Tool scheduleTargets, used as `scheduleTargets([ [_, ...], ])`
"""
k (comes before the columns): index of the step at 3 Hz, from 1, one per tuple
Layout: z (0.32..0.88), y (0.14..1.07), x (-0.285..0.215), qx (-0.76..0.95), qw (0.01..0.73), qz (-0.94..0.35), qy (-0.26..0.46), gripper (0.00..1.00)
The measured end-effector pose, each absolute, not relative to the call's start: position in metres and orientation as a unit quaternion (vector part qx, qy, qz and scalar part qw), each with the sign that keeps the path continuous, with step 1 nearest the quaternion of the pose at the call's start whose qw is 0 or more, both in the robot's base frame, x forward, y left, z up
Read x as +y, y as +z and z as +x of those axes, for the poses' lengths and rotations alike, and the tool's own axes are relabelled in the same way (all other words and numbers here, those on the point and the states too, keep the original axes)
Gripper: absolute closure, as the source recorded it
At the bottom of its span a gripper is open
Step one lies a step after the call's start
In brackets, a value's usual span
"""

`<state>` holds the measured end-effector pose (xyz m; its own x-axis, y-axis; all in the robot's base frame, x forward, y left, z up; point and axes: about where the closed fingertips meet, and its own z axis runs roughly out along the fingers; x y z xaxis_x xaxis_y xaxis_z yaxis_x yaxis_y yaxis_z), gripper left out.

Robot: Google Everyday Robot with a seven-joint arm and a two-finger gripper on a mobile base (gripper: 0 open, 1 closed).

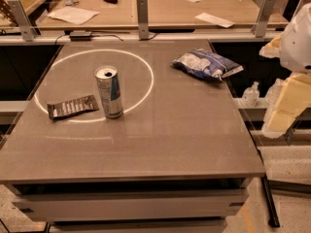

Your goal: Pick redbull can

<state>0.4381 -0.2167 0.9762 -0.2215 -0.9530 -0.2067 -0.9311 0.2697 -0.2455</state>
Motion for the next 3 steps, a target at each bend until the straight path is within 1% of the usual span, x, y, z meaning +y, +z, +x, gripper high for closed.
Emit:
scheduleTargets([
  [1,0.438,0.976,-0.217,0.781,0.159,-0.603,-0.034,0.00],
  [2,0.439,0.974,-0.218,0.785,0.185,-0.592,-0.003,0.00],
  [3,0.447,0.959,-0.251,0.791,0.256,-0.553,0.059,0.00],
])
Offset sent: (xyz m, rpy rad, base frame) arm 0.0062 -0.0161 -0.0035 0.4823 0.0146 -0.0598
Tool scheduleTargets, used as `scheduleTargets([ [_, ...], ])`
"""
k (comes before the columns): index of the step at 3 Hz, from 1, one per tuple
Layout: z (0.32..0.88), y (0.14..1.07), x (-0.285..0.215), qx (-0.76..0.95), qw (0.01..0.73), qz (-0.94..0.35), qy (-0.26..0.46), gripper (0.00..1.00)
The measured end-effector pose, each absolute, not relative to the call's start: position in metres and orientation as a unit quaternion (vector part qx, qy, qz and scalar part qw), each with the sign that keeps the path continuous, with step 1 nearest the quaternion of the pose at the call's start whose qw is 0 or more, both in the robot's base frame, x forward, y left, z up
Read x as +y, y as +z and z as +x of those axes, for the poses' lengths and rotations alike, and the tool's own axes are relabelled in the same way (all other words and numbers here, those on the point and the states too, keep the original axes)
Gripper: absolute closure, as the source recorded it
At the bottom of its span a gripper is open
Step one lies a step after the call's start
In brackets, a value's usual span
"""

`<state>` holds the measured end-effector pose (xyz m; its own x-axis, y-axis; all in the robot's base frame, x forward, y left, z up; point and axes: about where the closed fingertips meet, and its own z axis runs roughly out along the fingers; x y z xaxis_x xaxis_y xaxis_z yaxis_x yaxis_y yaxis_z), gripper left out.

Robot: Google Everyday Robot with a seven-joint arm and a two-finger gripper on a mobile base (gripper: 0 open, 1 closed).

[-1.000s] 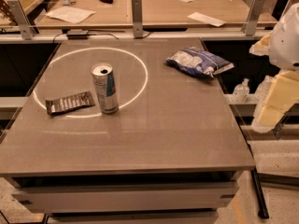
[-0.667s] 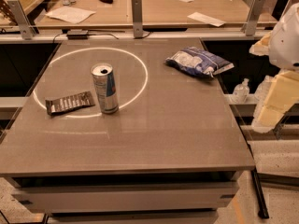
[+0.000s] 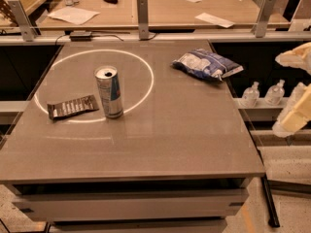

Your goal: Pick redbull can

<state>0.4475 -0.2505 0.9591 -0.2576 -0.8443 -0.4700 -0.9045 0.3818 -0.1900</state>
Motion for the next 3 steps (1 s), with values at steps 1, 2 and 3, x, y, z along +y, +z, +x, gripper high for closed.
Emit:
scheduleTargets([
  [1,0.449,0.948,-0.265,0.773,0.328,-0.529,0.121,0.00],
  [2,0.446,0.939,-0.257,0.732,0.396,-0.515,0.208,0.00],
  [3,0.443,0.945,-0.234,0.671,0.460,-0.492,0.309,0.00],
])
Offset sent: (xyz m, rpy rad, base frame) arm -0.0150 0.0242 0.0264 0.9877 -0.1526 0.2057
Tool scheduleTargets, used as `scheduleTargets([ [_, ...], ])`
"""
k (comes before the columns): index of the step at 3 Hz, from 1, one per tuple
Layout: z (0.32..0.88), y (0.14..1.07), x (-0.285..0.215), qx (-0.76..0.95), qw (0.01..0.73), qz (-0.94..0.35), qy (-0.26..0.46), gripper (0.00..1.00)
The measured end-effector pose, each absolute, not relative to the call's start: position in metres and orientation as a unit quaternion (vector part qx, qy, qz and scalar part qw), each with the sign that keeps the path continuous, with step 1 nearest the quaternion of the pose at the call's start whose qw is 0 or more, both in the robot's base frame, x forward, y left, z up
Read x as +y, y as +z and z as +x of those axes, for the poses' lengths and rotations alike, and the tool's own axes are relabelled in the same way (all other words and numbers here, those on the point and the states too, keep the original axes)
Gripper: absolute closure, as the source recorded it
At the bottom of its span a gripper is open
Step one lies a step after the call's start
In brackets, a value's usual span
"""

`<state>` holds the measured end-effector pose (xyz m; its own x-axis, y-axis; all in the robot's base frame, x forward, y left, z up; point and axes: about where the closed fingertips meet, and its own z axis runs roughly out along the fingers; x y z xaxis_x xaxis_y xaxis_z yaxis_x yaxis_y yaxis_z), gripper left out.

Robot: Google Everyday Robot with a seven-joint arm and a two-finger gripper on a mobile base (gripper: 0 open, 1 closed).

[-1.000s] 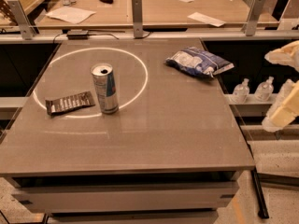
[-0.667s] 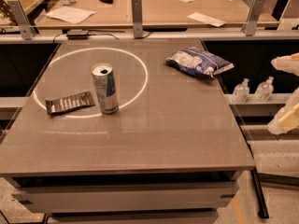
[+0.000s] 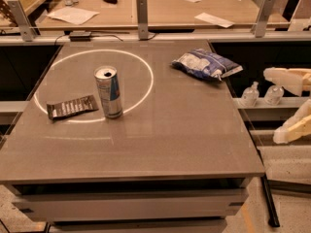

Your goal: Pick redbull can

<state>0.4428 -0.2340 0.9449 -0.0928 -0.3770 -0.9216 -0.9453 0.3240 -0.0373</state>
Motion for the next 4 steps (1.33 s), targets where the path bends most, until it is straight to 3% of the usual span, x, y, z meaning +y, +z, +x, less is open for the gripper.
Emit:
scheduleTargets([
  [1,0.439,0.960,-0.212,0.635,0.485,-0.477,0.365,0.00],
  [4,0.435,0.960,-0.196,0.652,0.500,-0.442,0.359,0.00],
])
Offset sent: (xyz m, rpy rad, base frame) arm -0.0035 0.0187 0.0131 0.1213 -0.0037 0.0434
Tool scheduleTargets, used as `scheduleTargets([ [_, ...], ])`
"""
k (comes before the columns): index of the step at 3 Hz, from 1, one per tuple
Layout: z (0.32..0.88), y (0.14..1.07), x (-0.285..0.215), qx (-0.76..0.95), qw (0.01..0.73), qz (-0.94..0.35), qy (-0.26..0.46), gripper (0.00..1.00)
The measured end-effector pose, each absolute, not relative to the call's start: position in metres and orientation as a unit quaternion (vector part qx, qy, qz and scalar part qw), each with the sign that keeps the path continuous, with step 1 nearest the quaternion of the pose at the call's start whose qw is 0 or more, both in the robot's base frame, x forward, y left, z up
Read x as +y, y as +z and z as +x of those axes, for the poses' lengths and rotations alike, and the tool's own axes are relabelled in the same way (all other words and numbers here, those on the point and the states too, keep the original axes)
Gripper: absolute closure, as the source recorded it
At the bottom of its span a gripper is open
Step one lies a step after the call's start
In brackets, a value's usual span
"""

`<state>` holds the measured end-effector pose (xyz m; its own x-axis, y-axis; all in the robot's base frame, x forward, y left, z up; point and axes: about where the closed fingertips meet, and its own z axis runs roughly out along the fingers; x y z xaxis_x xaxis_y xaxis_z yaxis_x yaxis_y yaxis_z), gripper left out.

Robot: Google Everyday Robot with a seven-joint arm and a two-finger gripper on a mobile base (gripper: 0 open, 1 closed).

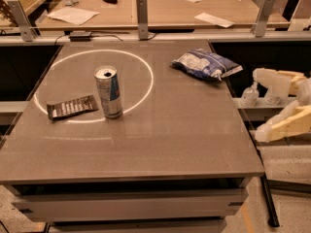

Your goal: Pick redbull can

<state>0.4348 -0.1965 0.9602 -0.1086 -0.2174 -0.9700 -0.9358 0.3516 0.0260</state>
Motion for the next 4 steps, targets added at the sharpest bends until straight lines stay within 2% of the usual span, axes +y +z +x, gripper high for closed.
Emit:
scheduleTargets([
  [2,0.446,0.908,-0.158,0.713,0.494,-0.384,0.316,0.00],
  [4,0.482,0.895,-0.111,0.669,0.517,-0.415,0.336,0.00],
])
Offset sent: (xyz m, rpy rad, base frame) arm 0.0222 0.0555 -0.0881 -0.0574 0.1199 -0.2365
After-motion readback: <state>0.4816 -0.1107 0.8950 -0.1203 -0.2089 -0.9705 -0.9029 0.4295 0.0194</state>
